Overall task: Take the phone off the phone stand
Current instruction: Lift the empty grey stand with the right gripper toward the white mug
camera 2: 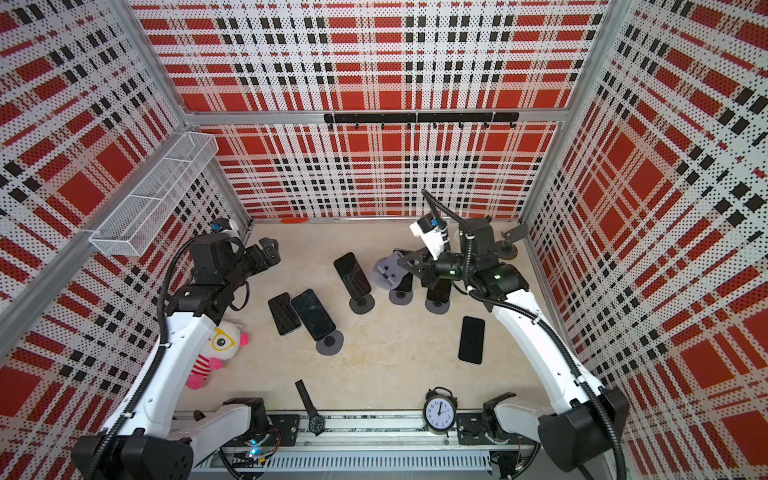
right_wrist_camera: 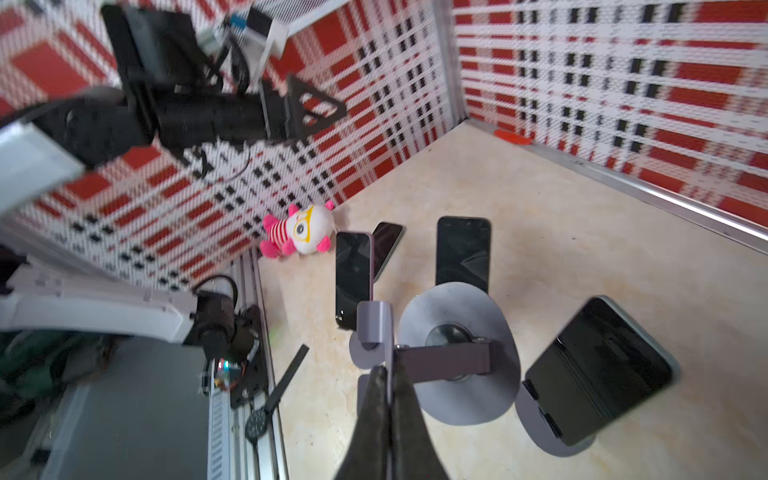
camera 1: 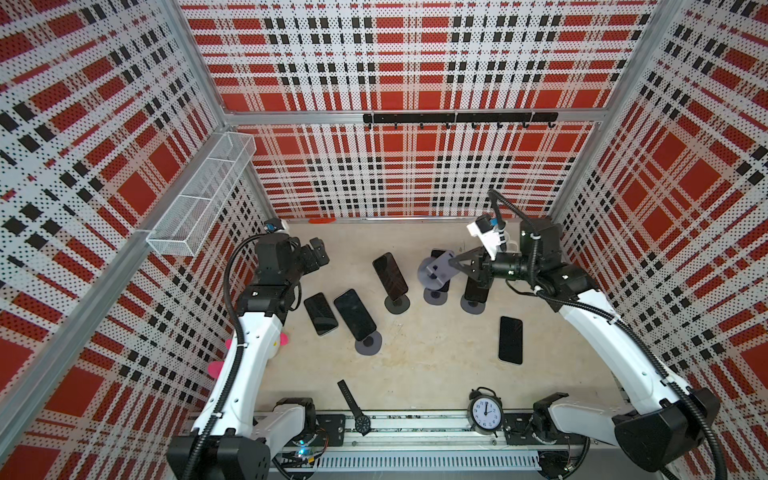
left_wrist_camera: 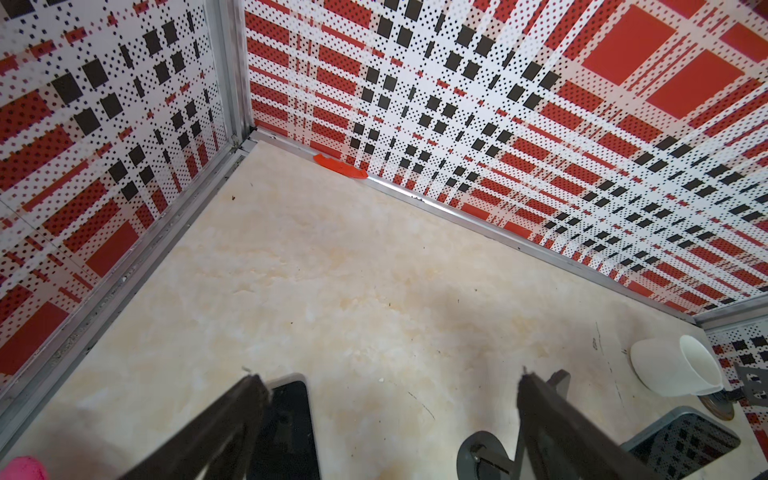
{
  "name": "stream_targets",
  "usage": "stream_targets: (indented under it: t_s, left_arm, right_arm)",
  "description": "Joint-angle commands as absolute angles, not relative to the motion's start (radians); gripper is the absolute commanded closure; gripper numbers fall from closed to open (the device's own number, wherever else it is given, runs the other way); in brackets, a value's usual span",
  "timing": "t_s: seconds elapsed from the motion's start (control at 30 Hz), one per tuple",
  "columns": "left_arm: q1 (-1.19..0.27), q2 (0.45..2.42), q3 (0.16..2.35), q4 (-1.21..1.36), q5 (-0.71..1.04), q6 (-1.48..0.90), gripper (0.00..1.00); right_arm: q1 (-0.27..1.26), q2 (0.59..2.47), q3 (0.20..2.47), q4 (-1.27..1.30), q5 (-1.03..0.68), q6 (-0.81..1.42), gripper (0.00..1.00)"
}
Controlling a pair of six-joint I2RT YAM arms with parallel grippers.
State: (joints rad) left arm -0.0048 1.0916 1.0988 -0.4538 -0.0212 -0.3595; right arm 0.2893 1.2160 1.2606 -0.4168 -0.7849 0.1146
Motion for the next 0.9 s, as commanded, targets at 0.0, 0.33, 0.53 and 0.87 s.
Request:
stream_targets:
  t_s: [0.0, 0.33, 0.53, 0.87]
  left_arm:
    - [0.004, 1.067, 1.109, -0.424, 0.002, -0.364, 0.02]
    - [0.006, 1.023, 1.016, -0.353, 0.054, -0.428, 0.02]
    - [0.015, 1.004, 0.968, -0.334, 0.061, -0.442, 0.02]
    - [0.029, 0.979, 0.921, -0.324, 0.066, -0.453, 0.02]
  right_arm:
    - [0.184, 1.235, 1.263, -0.207, -0.77, 0.299, 1.0]
    - [0.061, 1.576, 1.487, -0.157, -0.601, 0.411, 1.0]
    - [0.062, 1.766, 1.625, -0.173, -0.496, 0.459, 1.0]
    - [0.061, 2.015, 1.773, -0.173, -0.483, 0.472, 1.0]
